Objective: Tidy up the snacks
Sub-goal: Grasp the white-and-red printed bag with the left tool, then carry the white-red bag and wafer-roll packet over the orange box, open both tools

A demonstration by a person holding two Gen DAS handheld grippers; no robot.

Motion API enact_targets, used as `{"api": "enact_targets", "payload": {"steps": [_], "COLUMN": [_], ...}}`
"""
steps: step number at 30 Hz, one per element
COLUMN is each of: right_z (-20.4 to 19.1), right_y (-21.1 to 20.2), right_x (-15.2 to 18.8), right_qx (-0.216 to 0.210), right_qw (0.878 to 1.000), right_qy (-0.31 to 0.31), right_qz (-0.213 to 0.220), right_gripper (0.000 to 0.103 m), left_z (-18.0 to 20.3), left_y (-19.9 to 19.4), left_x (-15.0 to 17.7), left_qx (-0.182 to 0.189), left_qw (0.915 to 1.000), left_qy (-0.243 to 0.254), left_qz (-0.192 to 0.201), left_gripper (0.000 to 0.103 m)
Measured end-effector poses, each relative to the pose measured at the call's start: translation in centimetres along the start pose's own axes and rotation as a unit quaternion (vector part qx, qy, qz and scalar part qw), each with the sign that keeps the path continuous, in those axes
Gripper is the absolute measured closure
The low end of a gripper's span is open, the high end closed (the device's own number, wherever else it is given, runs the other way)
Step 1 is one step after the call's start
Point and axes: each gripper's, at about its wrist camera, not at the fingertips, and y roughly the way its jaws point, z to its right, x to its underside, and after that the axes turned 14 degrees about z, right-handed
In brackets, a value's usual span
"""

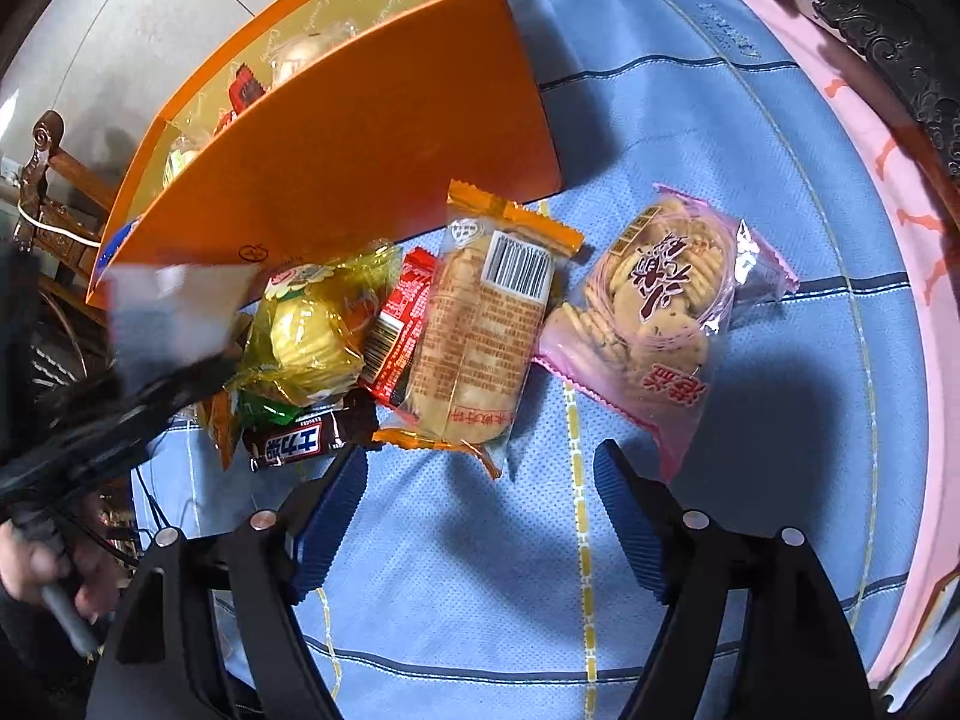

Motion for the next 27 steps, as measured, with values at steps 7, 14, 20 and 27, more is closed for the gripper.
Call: {"api": "enact_targets", "payload": {"steps": [7, 14, 20, 27], "right_z": [-0.4, -1.9, -3.6, -3.0], "right_y": [0.5, 2.3, 4.3, 5.9], "right_x": [-0.9, -4.1, -4.7, -5.0], "right_qx": [-0.002, 0.036, 0.052, -0.044], "right_qw": [1.000, 0.999, 0.998, 0.999], "right_qy": [0.001, -0.003, -0.030, -0.018], "right_qz": [-0.001, 0.022, 0.011, -0.019], "right_gripper": [0.023, 0.022, 0.024, 0.079], "left_z": [-1.5, -2.7, -2.5, -1.7], "left_y": [-2.5, -2.5, -3.0, -1.6], "left_x": [3.1, 5.4, 5.4, 5.4], "left_qx": [-0.022, -0.029, -0.027, -0.027], "left_qw": [0.9997, 0.9982, 0.9985, 0.9978], "left_qy": [-0.010, -0.044, -0.040, -0.044], "left_qz": [-0.006, -0.029, -0.027, -0.042], "left_gripper": [0.066, 0.066, 0.065, 0.064]}}
